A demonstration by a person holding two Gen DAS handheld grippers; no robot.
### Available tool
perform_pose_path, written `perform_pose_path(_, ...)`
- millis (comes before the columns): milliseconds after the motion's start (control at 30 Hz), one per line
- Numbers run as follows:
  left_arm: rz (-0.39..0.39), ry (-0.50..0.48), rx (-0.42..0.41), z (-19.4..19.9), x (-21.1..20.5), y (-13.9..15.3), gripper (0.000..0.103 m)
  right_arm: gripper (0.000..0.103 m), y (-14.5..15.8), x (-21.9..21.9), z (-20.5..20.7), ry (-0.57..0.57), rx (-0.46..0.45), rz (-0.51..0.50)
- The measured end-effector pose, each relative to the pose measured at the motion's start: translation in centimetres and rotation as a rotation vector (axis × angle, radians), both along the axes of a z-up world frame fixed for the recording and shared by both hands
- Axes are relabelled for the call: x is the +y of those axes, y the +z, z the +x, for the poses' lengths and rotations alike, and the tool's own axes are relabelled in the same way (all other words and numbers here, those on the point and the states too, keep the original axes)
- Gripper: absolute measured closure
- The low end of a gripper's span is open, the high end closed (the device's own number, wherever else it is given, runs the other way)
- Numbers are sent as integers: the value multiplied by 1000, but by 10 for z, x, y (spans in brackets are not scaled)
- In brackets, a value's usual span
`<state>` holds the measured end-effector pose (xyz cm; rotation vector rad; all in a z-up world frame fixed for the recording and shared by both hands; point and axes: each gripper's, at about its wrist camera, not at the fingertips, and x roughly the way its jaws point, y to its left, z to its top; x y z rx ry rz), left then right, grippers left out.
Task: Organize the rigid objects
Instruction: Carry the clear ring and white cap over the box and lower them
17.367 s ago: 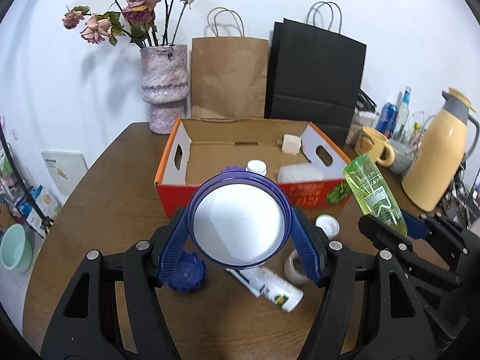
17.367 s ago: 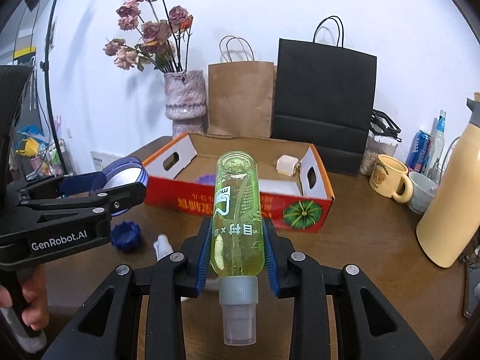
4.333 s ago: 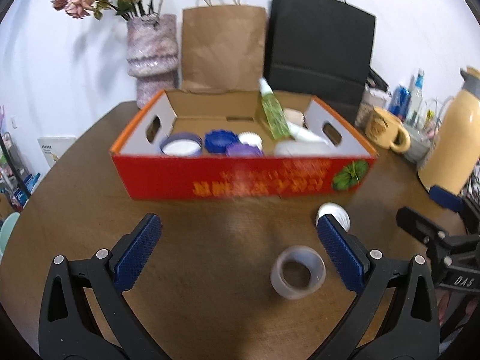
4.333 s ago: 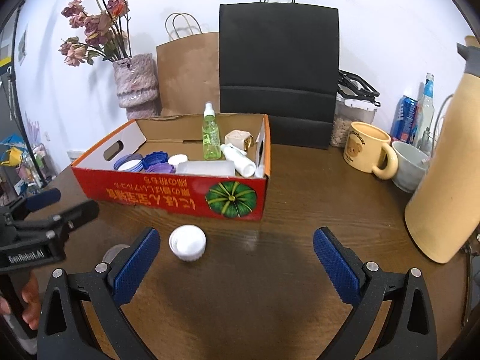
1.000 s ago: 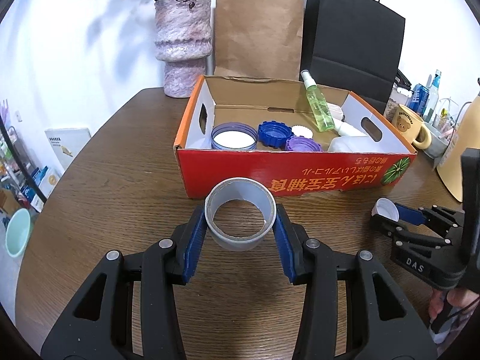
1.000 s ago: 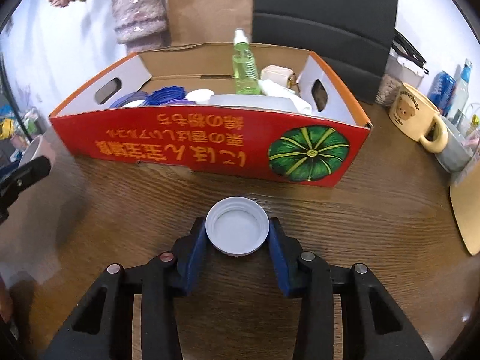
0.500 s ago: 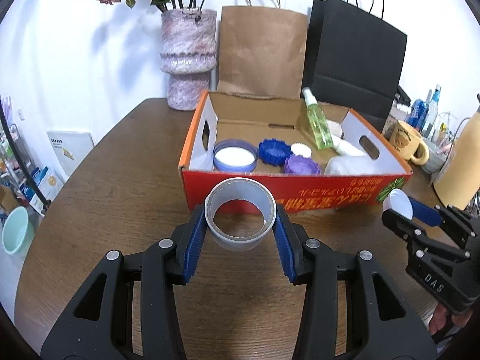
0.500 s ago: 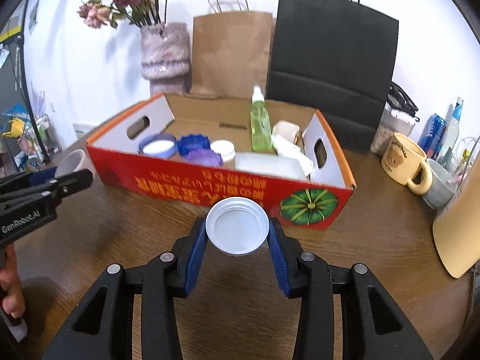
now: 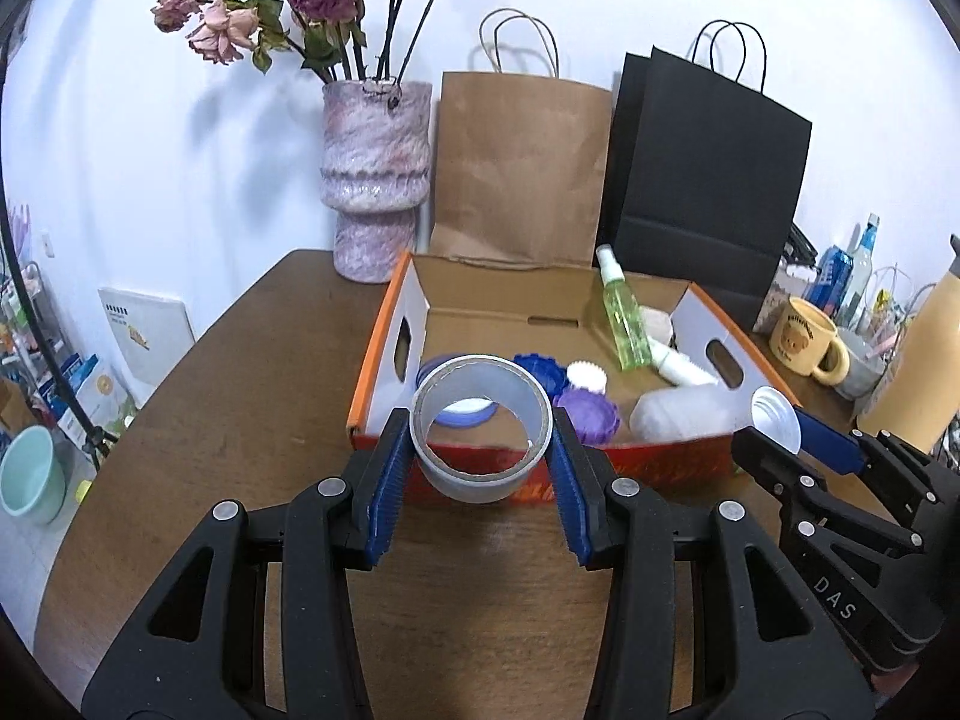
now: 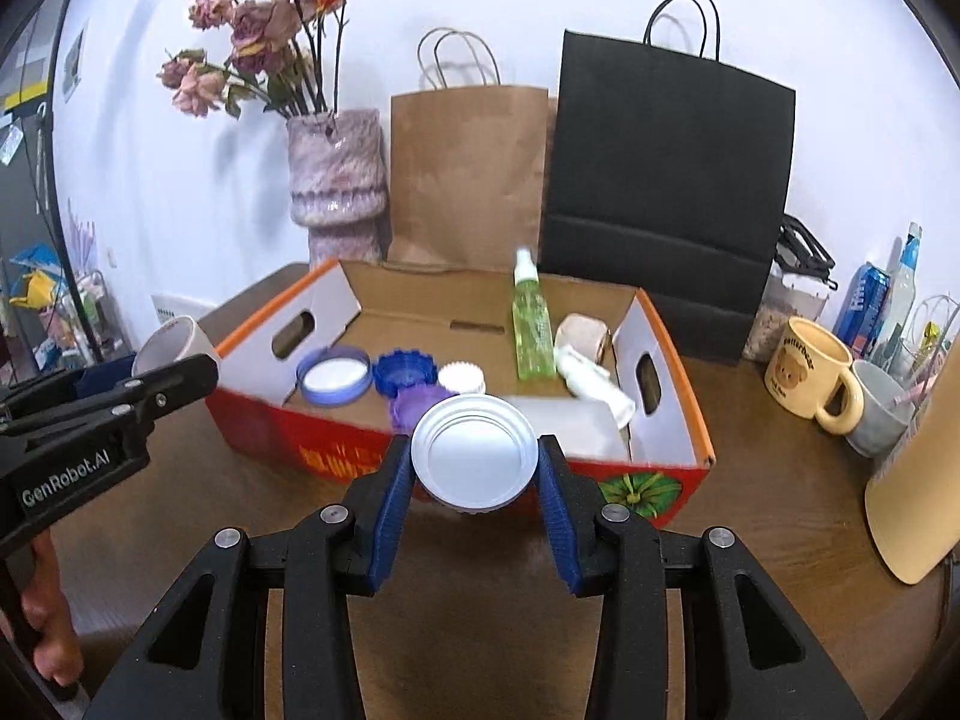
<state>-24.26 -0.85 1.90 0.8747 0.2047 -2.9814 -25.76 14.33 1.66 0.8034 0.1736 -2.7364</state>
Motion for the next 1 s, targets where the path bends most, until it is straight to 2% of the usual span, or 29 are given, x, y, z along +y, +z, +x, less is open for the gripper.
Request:
perform_pose_path(367,36,14,20,-23,3,9,63,58,6,-8,-24,5,21,-39)
perform_pose_path(667,35,32,10,-48,4,5,63,58,4,-6,-49,4,23,-75)
perform_pose_path(1000,12,35,-11,-80,8,-3,63,58,-9,-10,-80,11,4,-58)
